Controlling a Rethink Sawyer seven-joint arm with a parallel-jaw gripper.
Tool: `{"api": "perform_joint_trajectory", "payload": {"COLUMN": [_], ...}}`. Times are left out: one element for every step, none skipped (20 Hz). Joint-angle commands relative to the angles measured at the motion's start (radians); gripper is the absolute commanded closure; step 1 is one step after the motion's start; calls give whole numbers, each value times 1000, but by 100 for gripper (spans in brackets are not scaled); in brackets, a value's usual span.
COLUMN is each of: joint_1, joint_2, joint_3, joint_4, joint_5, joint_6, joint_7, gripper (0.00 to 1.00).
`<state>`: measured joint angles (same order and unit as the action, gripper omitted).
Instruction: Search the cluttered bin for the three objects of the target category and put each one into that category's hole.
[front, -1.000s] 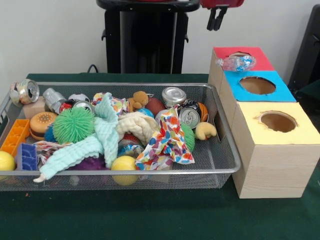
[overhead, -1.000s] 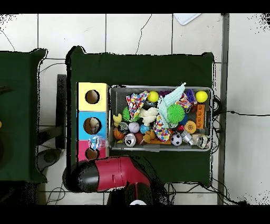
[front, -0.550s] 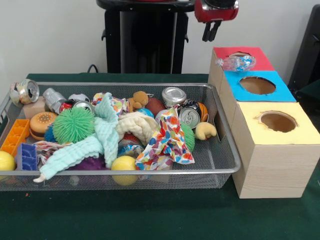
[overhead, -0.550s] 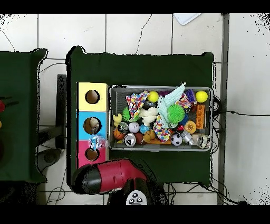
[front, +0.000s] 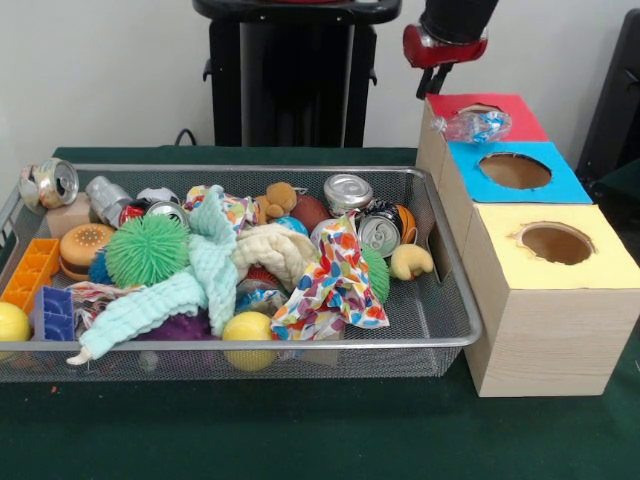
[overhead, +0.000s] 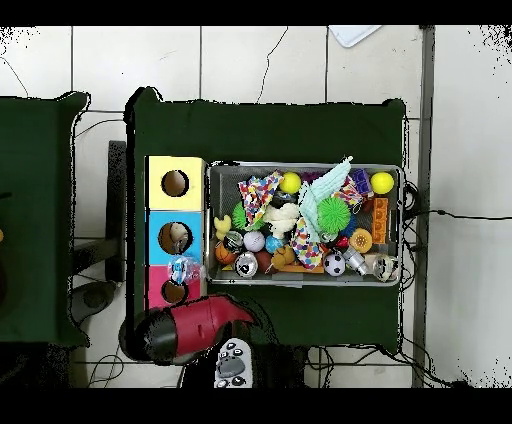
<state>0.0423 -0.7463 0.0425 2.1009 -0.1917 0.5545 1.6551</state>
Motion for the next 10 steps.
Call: {"api": "perform_joint_trajectory", "payload": {"joint_1": [47, 51, 54, 60, 63, 69, 73, 77, 81, 79], "joint_2": [42, 34, 28, 22, 21, 27, 29, 30, 29, 29], "joint_3": [3, 3, 3, 0, 0, -3, -7, -10, -11, -12], "joint_4": [-185, -183, -187, -189, -194, -205, -211, -216, -222, -224], "joint_5": [50, 56, 62, 67, 71, 73, 76, 78, 79, 79], "joint_6": [108, 118, 134, 143, 151, 155, 161, 165, 175, 175], "joint_7": [195, 195, 194, 197, 197, 200, 202, 204, 203, 198], "gripper": [100, 100, 100, 100, 100, 100, 100, 100, 100, 100]}}
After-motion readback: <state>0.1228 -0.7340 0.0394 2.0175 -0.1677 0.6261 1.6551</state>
